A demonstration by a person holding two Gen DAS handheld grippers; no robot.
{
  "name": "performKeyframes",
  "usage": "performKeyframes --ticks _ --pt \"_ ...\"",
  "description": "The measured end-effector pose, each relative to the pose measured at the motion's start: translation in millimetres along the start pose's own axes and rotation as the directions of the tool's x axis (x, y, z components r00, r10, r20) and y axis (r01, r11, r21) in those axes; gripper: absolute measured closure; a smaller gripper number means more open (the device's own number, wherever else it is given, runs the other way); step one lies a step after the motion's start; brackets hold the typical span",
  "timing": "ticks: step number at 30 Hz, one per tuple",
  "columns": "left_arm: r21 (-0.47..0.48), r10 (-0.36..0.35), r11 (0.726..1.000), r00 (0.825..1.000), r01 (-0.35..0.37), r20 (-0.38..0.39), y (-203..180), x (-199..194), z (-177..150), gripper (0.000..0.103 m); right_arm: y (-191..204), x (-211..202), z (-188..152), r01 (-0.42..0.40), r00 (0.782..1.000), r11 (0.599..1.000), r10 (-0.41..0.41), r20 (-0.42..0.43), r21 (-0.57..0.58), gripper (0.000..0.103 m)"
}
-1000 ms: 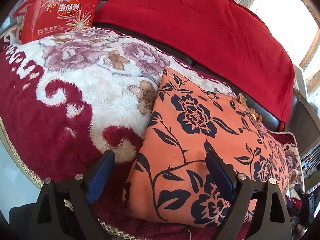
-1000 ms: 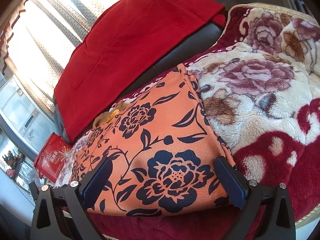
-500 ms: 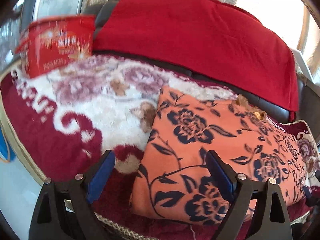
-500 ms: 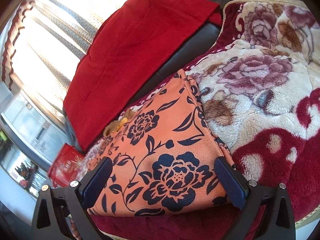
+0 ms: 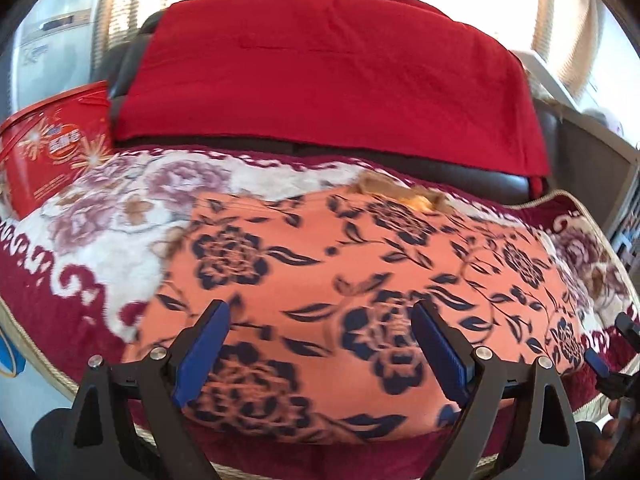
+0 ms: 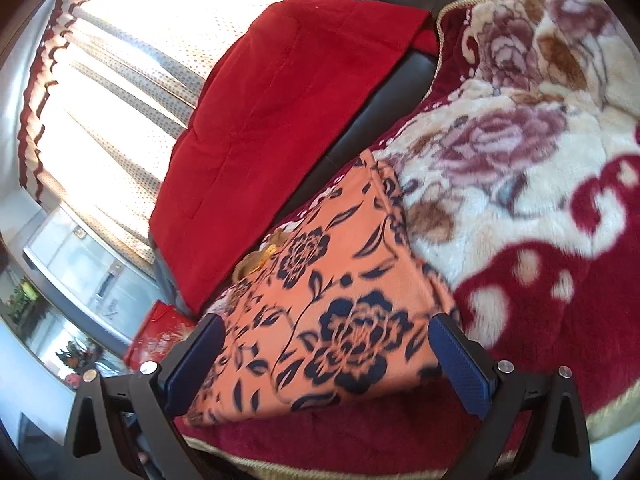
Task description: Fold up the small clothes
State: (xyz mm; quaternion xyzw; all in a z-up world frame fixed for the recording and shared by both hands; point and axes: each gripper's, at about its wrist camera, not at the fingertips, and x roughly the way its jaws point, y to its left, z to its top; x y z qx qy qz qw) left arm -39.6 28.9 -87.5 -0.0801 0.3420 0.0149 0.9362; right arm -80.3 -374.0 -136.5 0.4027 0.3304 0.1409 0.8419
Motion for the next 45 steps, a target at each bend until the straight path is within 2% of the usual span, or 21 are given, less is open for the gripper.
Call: performKeyframes --ticks 3,7,10,17,20,22,24,25,27,30,31,34,35,36,37,38,39,40,43,45 --pt "0.048 -0.003 0.999 1.0 0.004 -0.021 -19.8 8.8 -0.7 0.011 1.8 -3.7 -10.7 -0.015 0.999 1.0 0.015 -0.029 0.012 0.001" --pt "0.074 -0.007 0.997 0.998 0.011 -0.06 -37.7 22.3 0.9 0.011 2.0 4.4 -17.5 0.008 0.996 1.0 -0.005 -0.093 0.025 0.001" --pt "0.084 -0.006 0.996 0.996 0.014 -0.085 -46.1 29.9 1.0 0.011 -1.3 9.8 -16.1 0.031 0.994 0.999 -0.026 -0.108 0.045 0.0" --pt "0.093 -0.016 0.995 0.994 0.025 -0.106 -53.7 39.1 2.5 0.011 -24.4 27.3 -3.4 0.045 0.992 0.975 -0.017 -0.126 0.219 0.0" --pt "0.097 -0.008 0.995 0.994 0.018 -0.105 -55.3 40.7 5.1 0.011 -25.8 33.9 1.5 0.065 0.99 0.964 -0.029 -0.138 0.26 0.0" --pt "0.089 -0.007 0.996 0.995 0.015 -0.096 -53.9 38.9 8.2 0.011 -21.1 34.9 7.9 0.073 0.99 0.963 -0.038 -0.137 0.259 0.002" --pt "0.074 -0.013 0.997 0.998 0.018 -0.062 -51.6 32.1 10.9 0.011 -13.4 33.2 14.1 0.074 0.991 0.969 -0.046 -0.125 0.234 0.017" --pt "0.071 -0.007 0.997 0.999 0.009 -0.033 -50.6 27.8 12.0 0.011 -11.0 34.4 16.3 0.092 0.989 0.971 -0.064 -0.13 0.221 0.019" --pt "0.072 0.004 0.997 1.0 -0.002 -0.021 -49.7 29.8 12.0 0.011 -15.1 42.4 15.8 0.137 0.982 0.966 -0.102 -0.162 0.22 0.019" --pt "0.092 0.021 0.996 0.992 -0.009 -0.127 -49.5 51.3 9.0 0.011 -19.8 47.0 15.1 0.157 0.978 0.949 -0.112 -0.174 0.272 0.018" --pt "0.089 0.016 0.996 0.99 -0.003 -0.139 -48.4 50.9 10.1 0.011 -17.0 45.7 16.8 0.16 0.978 0.947 -0.115 -0.172 0.277 0.018" --pt "0.074 0.0 0.997 1.0 0.002 -0.025 -43.7 29.0 16.5 0.011 -8.0 46.2 22.3 0.169 0.978 0.955 -0.133 -0.16 0.242 0.016" --pt "0.087 0.007 0.996 1.0 -0.006 -0.013 -43.4 28.7 16.6 0.011 -7.7 51.5 23.4 0.198 0.972 0.954 -0.162 -0.172 0.225 0.016" --pt "0.096 0.022 0.995 0.999 -0.018 -0.038 -43.0 35.4 14.9 0.011 -10.3 56.2 23.5 0.214 0.968 0.951 -0.176 -0.18 0.222 0.016" --pt "0.112 0.041 0.993 0.994 -0.029 -0.105 -42.6 51.9 9.8 0.011 -13.0 61.4 23.3 0.216 0.967 0.949 -0.177 -0.181 0.229 0.018" --pt "0.128 0.039 0.992 0.986 -0.018 -0.161 -42.7 64.4 5.1 0.011 -12.9 64.9 23.7 0.229 0.965 0.947 -0.191 -0.178 0.226 0.03" --pt "0.129 0.021 0.992 0.985 0.001 -0.17 -40.1 71.5 1.4 0.009 -9.5 69.0 25.8 0.252 0.958 0.946 -0.215 -0.19 0.203 0.064" --pt "0.123 0.01 0.992 0.988 0.009 -0.155 -38.1 70.6 1.2 0.009 -7.7 72.6 27.7 0.26 0.953 0.946 -0.22 -0.206 0.193 0.078" --pt "0.102 -0.027 0.994 0.984 0.046 -0.174 -32.8 71.7 5.5 0.009 1.6 81.3 36.7 0.306 0.937 0.94 -0.269 -0.222 0.151 0.081" --pt "0.092 -0.073 0.991 0.979 0.092 -0.19 -23.6 69.5 12.3 0.01 20.7 82.9 43.7 0.331 0.931 0.937 -0.305 -0.2 0.112 0.086"
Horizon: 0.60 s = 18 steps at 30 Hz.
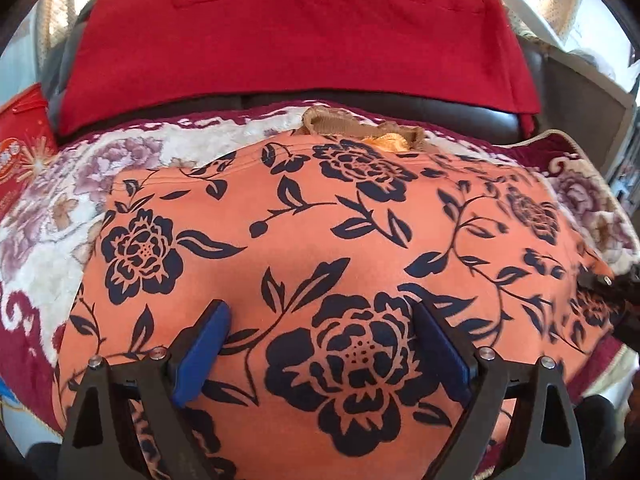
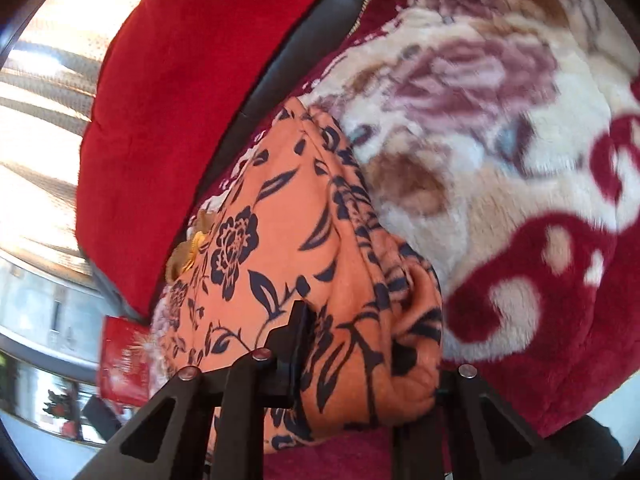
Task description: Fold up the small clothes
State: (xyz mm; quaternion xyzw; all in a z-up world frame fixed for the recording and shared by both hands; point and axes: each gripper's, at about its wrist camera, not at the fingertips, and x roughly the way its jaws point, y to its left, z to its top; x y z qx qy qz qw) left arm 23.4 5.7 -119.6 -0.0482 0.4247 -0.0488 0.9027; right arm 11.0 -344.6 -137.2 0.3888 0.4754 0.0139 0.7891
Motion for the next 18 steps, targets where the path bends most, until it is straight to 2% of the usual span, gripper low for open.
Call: performKeyframes --ticks 1,3,4,6,8,10,11,12,13,14,15,16,17,18 --pt "-0.018 -0.03 0.999 0.999 0.031 0.017 8.5 -6.9 1.7 0.01 20.3 -8.5 1.8 0.006 0.999 0.999 -0.004 0.034 -0.051 0.086" --pt "-0.074 -0.052 0.995 0.991 0.061 0.124 37.1 -32.8 5.8 0.01 61.4 -22.4 2.5 0.006 0.996 0.989 0.007 0.089 -0.149 0.088" --pt "-0.106 -0.037 0.993 0.983 0.057 0.181 56.8 -47.7 7.1 0.01 92.7 -29.9 1.1 -0.008 0.993 0.977 0.033 0.113 -0.214 0.088" --pt "-0.178 0.011 0.983 0.97 0.034 0.245 89.4 -65.0 5.9 0.01 143.1 -37.4 -7.9 -0.029 0.988 0.946 0.076 0.134 -0.324 0.088" --pt "-0.315 0.096 0.949 0.948 0.005 0.305 137.1 -79.8 0.0 0.01 201.5 -34.1 -30.7 -0.057 0.984 0.888 0.128 0.125 -0.456 0.088" --pt "-0.431 0.161 0.902 0.927 0.002 0.34 173.6 -86.0 -12.0 0.01 246.7 -19.8 -63.0 -0.096 0.983 0.821 0.168 0.077 -0.563 0.088" --pt "-0.501 0.196 0.866 0.92 0.001 0.34 195.9 -84.7 -22.4 0.01 264.7 -5.1 -83.9 -0.116 0.984 0.787 0.173 0.035 -0.606 0.088" --pt "-0.524 0.212 0.852 0.918 -0.005 0.335 203.2 -83.4 -28.1 0.01 277.8 17.4 -108.4 -0.132 0.987 0.751 0.157 -0.018 -0.647 0.089" --pt "-0.558 0.253 0.829 0.917 -0.04 0.31 216.6 -76.8 -37.4 0.011 282.3 39.6 -128.0 -0.137 0.99 0.732 0.131 -0.059 -0.668 0.089" --pt "-0.579 0.27 0.813 0.923 -0.066 0.273 222.2 -72.3 -40.7 0.012 282.1 60.5 -142.0 -0.139 0.99 0.726 0.1 -0.097 -0.673 0.089" --pt "-0.598 0.258 0.799 0.934 -0.062 0.248 228.4 -69.4 -41.6 0.012 278.9 86.3 -158.7 -0.135 0.988 0.727 0.046 -0.149 -0.673 0.088" --pt "-0.604 0.217 0.797 0.939 -0.011 0.268 234.8 -67.5 -42.8 0.012 270.0 120.8 -173.3 -0.118 0.978 0.734 -0.033 -0.208 -0.669 0.088" --pt "-0.601 0.221 0.799 0.935 -0.011 0.277 236.9 -67.7 -43.6 0.012 264.1 135.6 -178.6 -0.111 0.971 0.742 -0.061 -0.232 -0.661 0.088" --pt "-0.601 0.236 0.799 0.934 -0.029 0.269 237.1 -67.8 -44.2 0.012 261.8 140.2 -179.7 -0.119 0.969 0.756 -0.053 -0.242 -0.643 0.088"
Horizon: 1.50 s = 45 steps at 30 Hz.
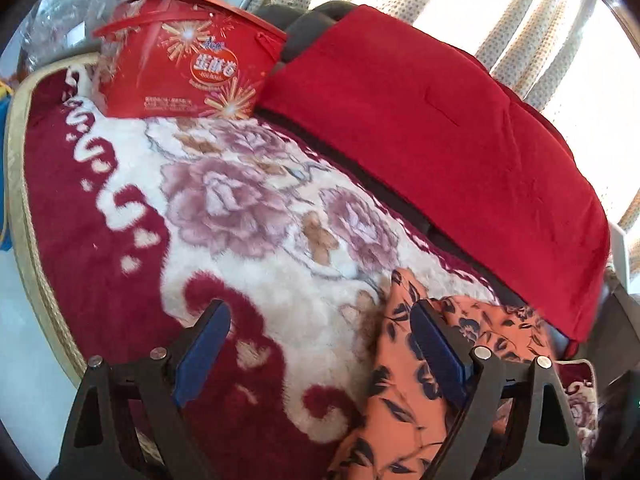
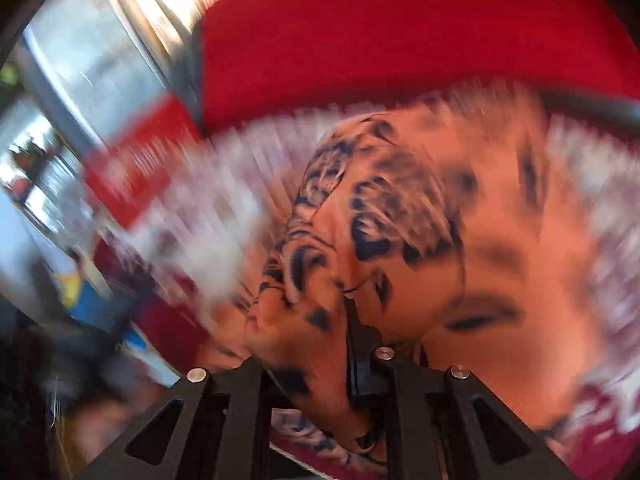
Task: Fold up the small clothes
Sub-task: 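Grasp the folded shirt edge with the right tool and lift it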
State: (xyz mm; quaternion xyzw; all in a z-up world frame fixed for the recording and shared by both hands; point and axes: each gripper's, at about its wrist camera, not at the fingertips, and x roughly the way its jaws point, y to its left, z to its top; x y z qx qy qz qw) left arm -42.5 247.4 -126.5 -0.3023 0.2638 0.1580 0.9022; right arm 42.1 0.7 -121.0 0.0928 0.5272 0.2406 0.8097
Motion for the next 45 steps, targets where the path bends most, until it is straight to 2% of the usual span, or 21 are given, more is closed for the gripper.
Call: performKeyframes --ticks 4,7,9,11,14,15,17,21,23,26,28,31,35,36,38,41,43,45 --pt "-0.021 -0.002 1.0 1.0 0.002 -0.003 10.2 0.7 2.2 0.012 16.2 -45.3 29.2 -0.046 0.993 0.999 0.048 0.108 -0.021 0.089" --pt "-0.078 0.001 0.997 1.0 0.0 0.009 18.8 -5.2 2.3 0.012 37.4 -80.8 46.2 -0.084 0.971 0.995 0.094 0.22 -0.052 0.089" --pt "-0.115 0.008 0.993 1.0 -0.006 0.017 24.1 -8.5 4.2 0.012 50.6 -83.3 40.5 -0.13 0.961 0.99 0.141 0.237 -0.062 0.089" --pt "-0.148 0.016 0.989 1.0 -0.015 0.011 31.9 -3.9 5.6 0.012 62.7 -57.7 30.6 -0.142 0.971 0.986 0.155 0.182 -0.083 0.089" --pt "-0.175 0.02 0.984 1.0 -0.019 0.002 38.4 -2.0 6.3 0.012 61.6 4.0 8.8 -0.111 0.993 0.992 0.113 0.03 -0.068 0.089" --pt "-0.176 0.019 0.984 1.0 -0.019 0.002 38.9 -3.2 6.0 0.012 58.9 13.4 4.6 -0.108 0.994 0.993 0.108 0.01 -0.053 0.088" --pt "-0.168 0.018 0.986 1.0 -0.017 0.005 39.0 -4.9 6.5 0.012 58.2 5.7 3.6 -0.122 0.992 0.992 0.123 0.029 -0.043 0.089" --pt "-0.171 0.018 0.985 1.0 -0.016 0.008 40.4 -4.5 7.7 0.012 78.5 -33.8 18.2 -0.142 0.979 0.984 0.156 0.132 -0.108 0.088" --pt "-0.179 0.016 0.984 1.0 -0.015 0.003 41.0 -2.8 7.6 0.012 82.3 -35.7 18.1 -0.168 0.972 0.98 0.183 0.148 -0.108 0.088" --pt "-0.172 0.017 0.985 1.0 -0.017 0.0 39.0 -1.9 6.9 0.012 83.2 5.3 0.8 -0.159 0.984 0.98 0.168 0.066 -0.124 0.088" --pt "-0.163 0.015 0.986 1.0 -0.016 -0.007 37.1 -1.3 5.9 0.012 71.5 33.7 -8.9 -0.147 0.989 0.985 0.147 -0.011 -0.087 0.088" --pt "-0.137 0.015 0.99 1.0 -0.016 -0.005 34.8 -2.2 5.1 0.012 72.1 30.1 -8.8 -0.17 0.985 0.981 0.171 0.006 -0.088 0.086" --pt "-0.129 0.002 0.992 1.0 -0.005 -0.026 32.9 0.9 4.1 0.012 80.9 28.4 -12.1 -0.169 0.986 0.975 0.168 -0.023 -0.147 0.063" --pt "-0.121 -0.008 0.993 1.0 0.005 -0.028 31.2 0.6 3.5 0.012 83.0 29.7 -15.1 -0.178 0.984 0.972 0.177 -0.021 -0.151 0.044" --pt "-0.097 -0.026 0.995 0.999 0.023 -0.033 26.6 -0.5 2.5 0.012 87.7 19.5 -28.2 -0.209 0.978 0.963 0.21 -0.011 -0.171 0.029" --pt "-0.064 -0.058 0.996 0.997 0.055 -0.042 21.4 -3.6 1.2 0.012 81.7 -8.8 -49.7 -0.19 0.979 0.958 0.2 0.027 -0.213 0.03" --pt "-0.037 -0.083 0.996 0.995 0.081 -0.047 17.7 -8.3 0.5 0.012 72.0 -27.8 -60.2 -0.205 0.974 0.961 0.219 0.058 -0.187 0.03" --pt "-0.014 -0.138 0.99 0.988 0.138 -0.068 13.2 -19.5 0.2 0.012 58.0 -46.3 -69.3 -0.207 0.97 0.966 0.223 0.096 -0.156 0.029"
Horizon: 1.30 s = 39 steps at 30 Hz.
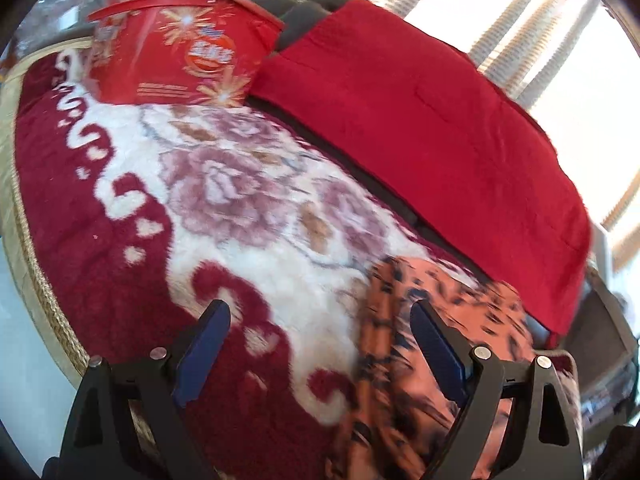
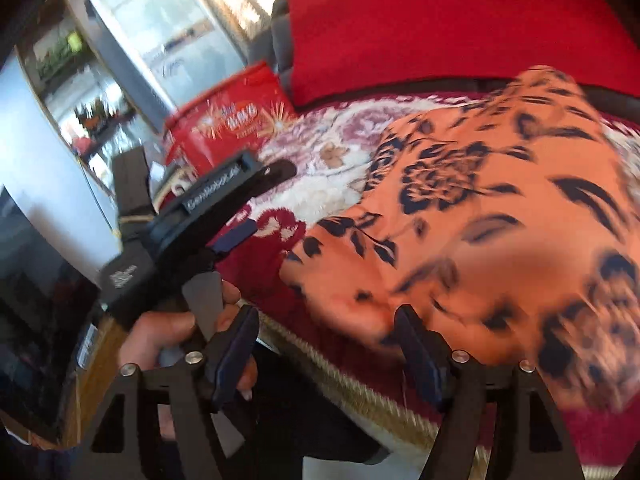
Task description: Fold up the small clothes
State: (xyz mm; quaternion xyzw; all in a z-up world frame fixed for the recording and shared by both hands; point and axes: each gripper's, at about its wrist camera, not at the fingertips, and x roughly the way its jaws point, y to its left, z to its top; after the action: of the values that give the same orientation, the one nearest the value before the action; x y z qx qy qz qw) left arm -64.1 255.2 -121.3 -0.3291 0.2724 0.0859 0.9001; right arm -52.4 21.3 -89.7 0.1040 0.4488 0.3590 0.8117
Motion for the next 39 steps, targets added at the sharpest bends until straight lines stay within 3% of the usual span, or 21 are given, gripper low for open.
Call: performKeyframes --ticks 3,5,7,8,10,11,14,17,19,22,31,35,37,39 --pt "0.082 -0.098 0.992 0.995 0.098 -0.01 -21.1 -27.1 -9.2 0.012 -27.5 -29.9 -16.5 0.016 0.998 0.995 -0.021 0.053 0.095 0.026" --pt "0.169 -0.107 0.979 0.993 0.112 -0.039 -38.0 -33.2 -19.1 0.012 -47.7 -40.3 -26.2 0.009 0.998 0.985 -0.019 0.062 0.171 0.026" --pt "0.229 -0.025 0.972 0.995 0.048 -0.102 -47.8 -23.9 -29.2 0.012 -65.5 -46.6 -33.8 0.026 0.997 0.973 -0.041 0.06 0.23 0.026" --pt "0.242 0.068 0.97 0.984 -0.027 -0.163 -47.0 -11.3 -35.5 0.012 -74.3 -50.4 -37.9 0.026 0.997 0.966 -0.043 0.063 0.257 0.026" --pt "0.25 0.19 0.961 0.94 -0.119 -0.283 -38.4 10.4 -45.0 0.02 -88.3 -60.8 -44.8 0.014 0.996 0.953 -0.04 0.08 0.301 0.026" --pt "0.238 0.213 0.961 0.925 -0.141 -0.314 -33.5 14.2 -47.3 0.02 -94.3 -66.9 -47.6 0.012 0.995 0.949 -0.044 0.094 0.316 0.026" --pt "0.254 0.235 0.953 0.93 -0.164 -0.282 -40.2 6.1 -43.4 0.02 -110.7 -82.4 -54.7 0.0 0.99 0.934 -0.049 0.129 0.357 0.026" --pt "0.328 0.272 0.923 0.946 -0.203 -0.179 -63.7 -9.2 -35.7 0.02 -127.0 -90.3 -60.9 -0.013 0.987 0.917 -0.052 0.151 0.4 0.026" --pt "0.345 0.262 0.916 0.956 -0.204 -0.13 -76.4 -19.5 -29.8 0.02 -137.3 -92.3 -63.9 -0.023 0.986 0.903 -0.051 0.16 0.429 0.026" --pt "0.362 0.191 0.919 0.98 -0.157 -0.061 -101.5 -29.3 -21.4 0.02 -148.5 -92.4 -65.7 -0.035 0.985 0.888 -0.047 0.166 0.458 0.026" --pt "0.393 0.116 0.917 0.987 -0.065 -0.108 -129.9 17.4 -34.7 0.02 -157.5 -92.5 -71.4 -0.012 0.988 0.877 -0.063 0.139 0.481 0.026" --pt "0.351 0.176 0.931 0.966 -0.101 -0.188 -98.5 55.7 -53.4 0.019 -160.8 -91.8 -62.8 0.01 0.991 0.876 -0.072 0.11 0.483 0.026" --pt "0.286 0.124 0.956 0.974 -0.067 -0.187 -80.7 57.5 -55.9 0.008 -164.9 -90.8 -50.3 0.013 0.991 0.877 -0.074 0.109 0.48 0.026" --pt "0.242 0.099 0.969 0.972 -0.046 -0.212 -71.4 60.3 -51.5 0.008 -169.2 -88.4 -33.4 0.011 0.991 0.877 -0.073 0.11 0.481 0.026"
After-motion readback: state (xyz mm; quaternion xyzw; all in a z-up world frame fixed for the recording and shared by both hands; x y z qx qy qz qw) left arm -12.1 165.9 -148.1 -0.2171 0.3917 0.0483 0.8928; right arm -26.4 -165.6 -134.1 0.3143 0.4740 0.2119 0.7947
